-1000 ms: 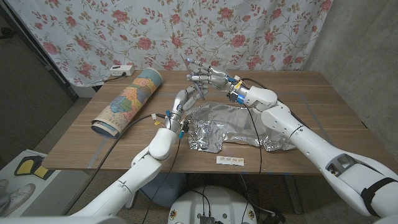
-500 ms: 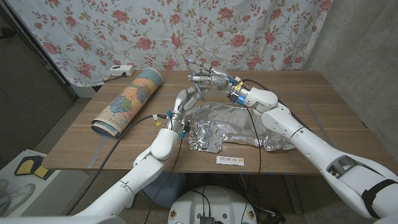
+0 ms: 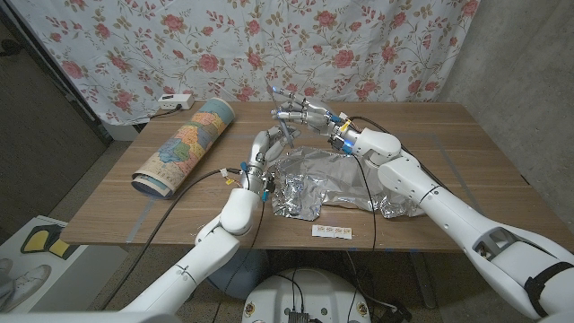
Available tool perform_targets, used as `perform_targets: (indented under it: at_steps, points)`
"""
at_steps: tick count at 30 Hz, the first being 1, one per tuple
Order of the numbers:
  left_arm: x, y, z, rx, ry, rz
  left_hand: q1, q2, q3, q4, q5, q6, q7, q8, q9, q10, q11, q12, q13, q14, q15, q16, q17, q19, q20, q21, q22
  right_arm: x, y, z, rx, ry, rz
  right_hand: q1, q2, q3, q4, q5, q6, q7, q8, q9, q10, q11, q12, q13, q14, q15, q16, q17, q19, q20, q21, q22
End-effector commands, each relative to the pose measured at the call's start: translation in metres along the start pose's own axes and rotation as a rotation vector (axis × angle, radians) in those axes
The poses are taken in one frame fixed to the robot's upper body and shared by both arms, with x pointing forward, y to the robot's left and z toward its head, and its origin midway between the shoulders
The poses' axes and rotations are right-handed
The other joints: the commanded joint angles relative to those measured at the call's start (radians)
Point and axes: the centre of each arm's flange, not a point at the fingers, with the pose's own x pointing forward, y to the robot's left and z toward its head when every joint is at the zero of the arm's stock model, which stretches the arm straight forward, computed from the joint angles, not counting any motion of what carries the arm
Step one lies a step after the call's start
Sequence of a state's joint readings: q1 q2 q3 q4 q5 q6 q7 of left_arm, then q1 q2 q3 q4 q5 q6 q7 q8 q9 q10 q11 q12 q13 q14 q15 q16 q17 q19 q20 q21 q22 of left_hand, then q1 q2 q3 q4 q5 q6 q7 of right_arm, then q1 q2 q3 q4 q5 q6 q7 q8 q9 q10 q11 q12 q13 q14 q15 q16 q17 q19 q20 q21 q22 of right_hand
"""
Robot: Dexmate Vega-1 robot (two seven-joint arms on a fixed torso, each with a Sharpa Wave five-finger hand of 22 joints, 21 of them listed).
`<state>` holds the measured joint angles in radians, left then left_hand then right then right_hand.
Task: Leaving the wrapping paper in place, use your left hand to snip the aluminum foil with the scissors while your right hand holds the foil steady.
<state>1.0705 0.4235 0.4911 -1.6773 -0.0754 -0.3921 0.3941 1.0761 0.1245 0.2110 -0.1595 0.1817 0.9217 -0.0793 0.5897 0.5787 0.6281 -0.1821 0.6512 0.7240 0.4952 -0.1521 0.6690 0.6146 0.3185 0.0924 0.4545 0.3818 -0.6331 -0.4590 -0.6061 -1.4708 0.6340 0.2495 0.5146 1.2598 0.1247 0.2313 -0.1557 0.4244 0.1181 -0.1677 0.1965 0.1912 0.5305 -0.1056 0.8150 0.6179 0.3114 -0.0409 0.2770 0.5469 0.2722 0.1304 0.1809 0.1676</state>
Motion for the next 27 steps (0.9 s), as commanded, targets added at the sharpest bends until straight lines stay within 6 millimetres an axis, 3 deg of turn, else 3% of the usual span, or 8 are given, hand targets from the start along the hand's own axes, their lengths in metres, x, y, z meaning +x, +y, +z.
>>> perform_targets:
  at_steps: [1,4,5,10,27]
  points:
    - [-0.002,-0.003,0.002,-0.012,-0.007,0.048,0.036,-0.001,-0.025,0.003,0.011,-0.045,-0.017,0.055,0.037,0.012,-0.014,0.180,0.131,-0.003,-0.004,0.131,0.120,0.012,-0.004,0.074,0.071,-0.002,0.005,-0.004,-0.002,0.012,0.002,0.007,0.011,-0.007,0.000,-0.003,0.004,0.001,-0.002,0.000,0.119,-0.111,0.005,0.003,-0.006,-0.184,-0.001,0.001,-0.001,-0.002,0.005,0.001]
    - [-0.001,-0.003,0.002,-0.009,-0.011,0.048,0.050,-0.006,-0.043,0.004,0.012,-0.041,-0.022,0.074,0.036,0.004,-0.021,0.256,0.242,-0.027,-0.005,0.215,0.191,0.008,0.003,0.117,0.106,-0.001,0.005,-0.004,0.002,0.013,0.002,0.007,0.011,-0.008,0.000,-0.004,0.005,0.002,-0.003,0.000,0.119,-0.111,0.003,0.000,-0.005,-0.184,-0.001,0.002,0.000,-0.002,0.006,0.001]
    - [-0.001,-0.003,0.002,-0.009,-0.011,0.048,0.053,-0.002,-0.045,0.007,0.013,-0.047,-0.012,0.080,0.042,0.006,-0.017,0.276,0.268,-0.036,-0.004,0.234,0.205,0.000,-0.006,0.123,0.112,-0.001,0.005,-0.004,0.002,0.013,0.002,0.007,0.011,-0.008,0.000,-0.005,0.005,0.002,-0.003,0.000,0.119,-0.111,0.003,-0.001,-0.005,-0.184,-0.001,0.002,-0.001,-0.003,0.006,0.001]
    - [0.000,-0.004,0.002,-0.011,-0.015,0.052,0.063,-0.004,-0.053,0.006,0.012,-0.036,-0.006,0.091,0.032,0.025,-0.021,0.329,0.336,-0.047,-0.007,0.276,0.224,-0.016,-0.001,0.140,0.124,-0.002,0.002,-0.005,0.007,0.016,-0.003,0.007,0.012,-0.008,0.001,-0.006,0.005,0.002,-0.003,0.000,0.120,-0.111,0.004,-0.002,-0.005,-0.184,-0.002,0.002,-0.001,-0.003,0.006,0.001]
    - [0.002,-0.008,0.001,-0.046,-0.012,0.063,0.068,-0.006,-0.064,0.010,0.014,-0.021,-0.004,0.103,0.010,0.037,-0.025,0.351,0.365,-0.046,-0.015,0.341,0.244,-0.018,0.001,0.167,0.133,-0.003,-0.006,-0.010,0.016,0.034,-0.007,0.005,0.012,-0.013,0.003,-0.009,-0.019,0.020,-0.015,0.000,0.117,-0.108,0.010,0.005,-0.012,-0.182,-0.010,0.004,-0.004,0.002,0.006,0.002]
